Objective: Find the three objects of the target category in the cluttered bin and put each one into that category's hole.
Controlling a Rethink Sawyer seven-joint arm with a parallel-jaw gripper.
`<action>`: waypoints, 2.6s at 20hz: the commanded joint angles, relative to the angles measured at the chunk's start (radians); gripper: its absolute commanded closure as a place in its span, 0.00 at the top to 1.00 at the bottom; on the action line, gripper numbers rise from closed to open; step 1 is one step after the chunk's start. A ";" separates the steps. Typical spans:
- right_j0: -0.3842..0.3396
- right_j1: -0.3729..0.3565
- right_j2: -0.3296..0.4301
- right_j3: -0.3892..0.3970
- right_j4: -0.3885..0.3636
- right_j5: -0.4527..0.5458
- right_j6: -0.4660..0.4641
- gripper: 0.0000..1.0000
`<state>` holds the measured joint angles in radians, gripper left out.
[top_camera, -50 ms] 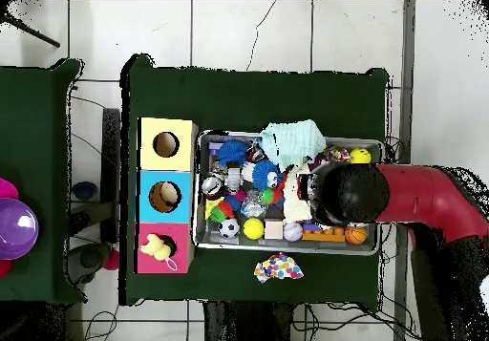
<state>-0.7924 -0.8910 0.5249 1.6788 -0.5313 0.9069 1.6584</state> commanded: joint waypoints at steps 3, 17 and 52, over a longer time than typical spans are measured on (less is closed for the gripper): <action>-0.017 0.075 -0.004 -0.078 -0.307 -0.175 -0.216 1.00; 0.059 0.234 -0.096 -0.179 -0.490 -0.420 0.045 1.00; -0.059 0.378 -0.011 -0.209 -0.406 -0.425 -0.156 1.00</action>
<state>-0.8633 -0.5530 0.4414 1.4955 -0.9387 0.4579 1.6584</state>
